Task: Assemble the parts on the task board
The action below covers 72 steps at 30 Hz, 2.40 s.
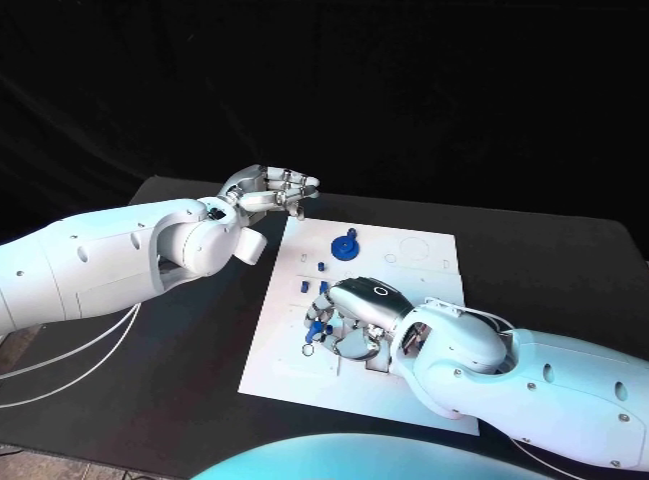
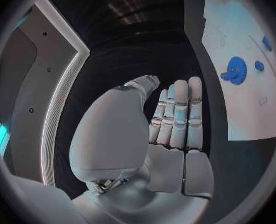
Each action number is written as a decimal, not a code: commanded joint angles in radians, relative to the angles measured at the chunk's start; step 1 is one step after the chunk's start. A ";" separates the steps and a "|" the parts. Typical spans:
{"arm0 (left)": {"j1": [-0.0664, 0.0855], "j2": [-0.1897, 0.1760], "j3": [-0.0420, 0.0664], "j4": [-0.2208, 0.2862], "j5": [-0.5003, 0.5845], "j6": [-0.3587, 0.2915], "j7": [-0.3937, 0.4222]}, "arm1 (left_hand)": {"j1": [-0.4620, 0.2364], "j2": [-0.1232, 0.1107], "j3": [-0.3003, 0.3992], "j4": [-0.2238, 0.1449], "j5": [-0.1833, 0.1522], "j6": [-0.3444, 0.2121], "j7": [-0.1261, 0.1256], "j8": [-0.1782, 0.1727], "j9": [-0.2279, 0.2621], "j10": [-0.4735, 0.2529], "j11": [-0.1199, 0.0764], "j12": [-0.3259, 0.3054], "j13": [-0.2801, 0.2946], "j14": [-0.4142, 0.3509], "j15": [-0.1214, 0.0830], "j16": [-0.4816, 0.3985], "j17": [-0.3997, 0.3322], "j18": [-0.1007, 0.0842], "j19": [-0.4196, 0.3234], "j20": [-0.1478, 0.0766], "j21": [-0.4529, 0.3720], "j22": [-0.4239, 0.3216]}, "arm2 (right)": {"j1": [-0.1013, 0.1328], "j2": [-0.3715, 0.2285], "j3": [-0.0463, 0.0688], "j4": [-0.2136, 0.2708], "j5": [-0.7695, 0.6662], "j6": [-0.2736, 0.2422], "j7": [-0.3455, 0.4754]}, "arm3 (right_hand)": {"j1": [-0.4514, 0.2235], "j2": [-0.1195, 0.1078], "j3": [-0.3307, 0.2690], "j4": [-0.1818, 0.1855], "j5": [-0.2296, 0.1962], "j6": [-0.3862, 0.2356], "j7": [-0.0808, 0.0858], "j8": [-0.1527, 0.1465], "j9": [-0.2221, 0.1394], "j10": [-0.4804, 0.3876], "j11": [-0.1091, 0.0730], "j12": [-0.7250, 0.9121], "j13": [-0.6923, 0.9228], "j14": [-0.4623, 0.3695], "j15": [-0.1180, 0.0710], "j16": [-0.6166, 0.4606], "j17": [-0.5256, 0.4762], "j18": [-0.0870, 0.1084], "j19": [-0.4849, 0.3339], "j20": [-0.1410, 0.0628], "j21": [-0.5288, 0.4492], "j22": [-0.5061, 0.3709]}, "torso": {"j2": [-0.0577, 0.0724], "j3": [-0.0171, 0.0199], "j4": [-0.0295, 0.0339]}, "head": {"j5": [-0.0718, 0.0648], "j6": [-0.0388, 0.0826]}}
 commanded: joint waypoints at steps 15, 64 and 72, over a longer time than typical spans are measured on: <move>0.001 0.004 0.001 0.001 0.002 0.029 -0.001 | 0.001 0.009 -0.002 -0.007 0.004 -0.010 0.000 -0.001 -0.002 -0.010 0.000 0.008 0.001 -0.003 0.003 0.006 0.001 0.013 -0.001 0.008 -0.001 0.000 | -0.038 0.050 -0.006 -0.062 -0.093 0.032 0.007 | 0.000 0.006 0.007 -0.001 0.005 -0.002 0.002 0.002 0.017 0.002 0.004 -0.005 -0.001 0.038 -0.006 0.002 -0.001 -0.010 -0.007 0.001 -0.009 -0.004 | 0.000 -0.0008 0.0002 | 0.000 -0.009; 0.001 -0.002 0.001 0.002 0.002 0.032 -0.008 | -0.001 0.010 -0.002 -0.008 0.004 -0.012 0.001 0.001 -0.002 -0.016 0.001 0.011 0.002 -0.004 0.004 0.007 0.001 0.013 -0.002 0.008 -0.001 0.000 | -0.040 0.060 -0.007 -0.048 -0.166 0.074 -0.055 | -0.053 -0.060 -0.014 0.005 0.014 -0.096 0.019 -0.047 0.003 -0.007 0.018 -0.028 0.003 0.034 0.008 0.002 -0.008 -0.007 -0.017 0.013 -0.027 -0.011 | 0.000 -0.0014 0.0003 | 0.003 -0.021; 0.001 -0.002 0.001 0.001 0.002 0.032 -0.009 | -0.001 0.010 -0.002 -0.008 0.004 -0.012 0.001 0.001 -0.002 -0.016 0.001 0.011 0.002 -0.004 0.004 0.007 0.001 0.013 -0.002 0.008 -0.001 0.000 | -0.040 0.057 -0.007 -0.047 -0.165 0.054 -0.059 | -0.057 -0.068 -0.018 0.006 0.015 -0.105 0.018 -0.054 0.001 -0.007 0.018 -0.030 0.004 0.034 0.007 0.001 -0.010 -0.006 -0.019 0.013 -0.032 -0.014 | -0.001 -0.0005 0.0006 | 0.003 -0.021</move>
